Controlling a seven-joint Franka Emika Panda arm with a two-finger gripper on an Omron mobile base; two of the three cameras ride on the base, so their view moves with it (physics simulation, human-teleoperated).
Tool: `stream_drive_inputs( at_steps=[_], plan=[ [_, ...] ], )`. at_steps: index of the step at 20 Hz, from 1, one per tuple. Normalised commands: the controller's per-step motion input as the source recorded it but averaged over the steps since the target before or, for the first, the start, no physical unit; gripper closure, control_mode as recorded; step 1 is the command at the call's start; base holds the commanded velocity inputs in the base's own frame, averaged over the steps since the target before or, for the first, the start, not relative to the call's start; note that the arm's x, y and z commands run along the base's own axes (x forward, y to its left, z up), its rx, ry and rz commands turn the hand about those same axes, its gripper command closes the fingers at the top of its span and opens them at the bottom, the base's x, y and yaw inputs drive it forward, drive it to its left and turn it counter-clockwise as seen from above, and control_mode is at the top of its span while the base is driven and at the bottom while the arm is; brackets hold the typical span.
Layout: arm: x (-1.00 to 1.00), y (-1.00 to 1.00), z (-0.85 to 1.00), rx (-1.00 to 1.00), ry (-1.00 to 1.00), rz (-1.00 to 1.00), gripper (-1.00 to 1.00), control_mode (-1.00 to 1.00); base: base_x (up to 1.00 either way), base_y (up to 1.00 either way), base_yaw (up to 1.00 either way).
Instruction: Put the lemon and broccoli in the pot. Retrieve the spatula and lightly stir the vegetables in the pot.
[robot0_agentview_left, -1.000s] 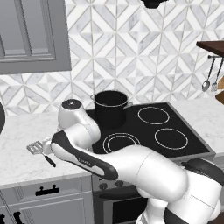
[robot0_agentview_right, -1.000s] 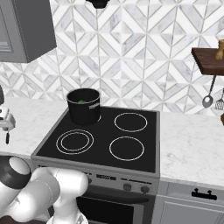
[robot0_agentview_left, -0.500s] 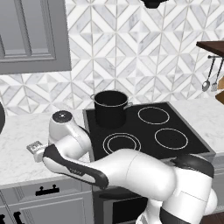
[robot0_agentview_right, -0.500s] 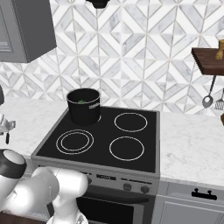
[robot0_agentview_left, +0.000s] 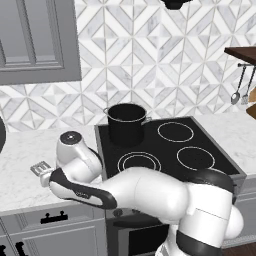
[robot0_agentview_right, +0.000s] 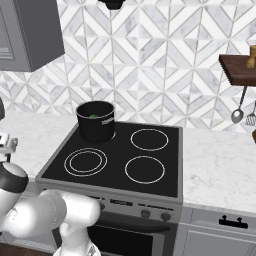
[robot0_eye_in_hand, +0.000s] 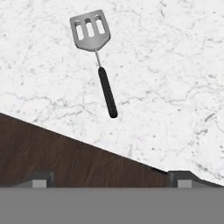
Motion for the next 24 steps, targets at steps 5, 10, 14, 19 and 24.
stream_drive_inputs(
  at_steps=[5, 10, 14, 19, 24],
  plan=[
    [0.31, 0.05, -0.24, 0.0, 0.0, 0.0, -1.0, -1.0, 0.0, 0.0, 0.0],
    [0.26, 0.24, -0.25, 0.0, 0.0, 0.0, -1.0, -1.0, 0.0, 0.0, 0.0],
    [0.3, 0.19, -0.2, 0.0, 0.0, 0.0, -1.0, -1.0, 0.0, 0.0, 0.0],
    [0.19, 0.19, -0.07, 0.0, 0.01, 0.0, -1.0, -1.0, 0.0, 0.0, 0.0],
    [0.02, 0.17, 0.0, -0.01, 0.06, -0.01, -1.0, -1.0, 0.0, 0.0, 0.0]
  ],
)
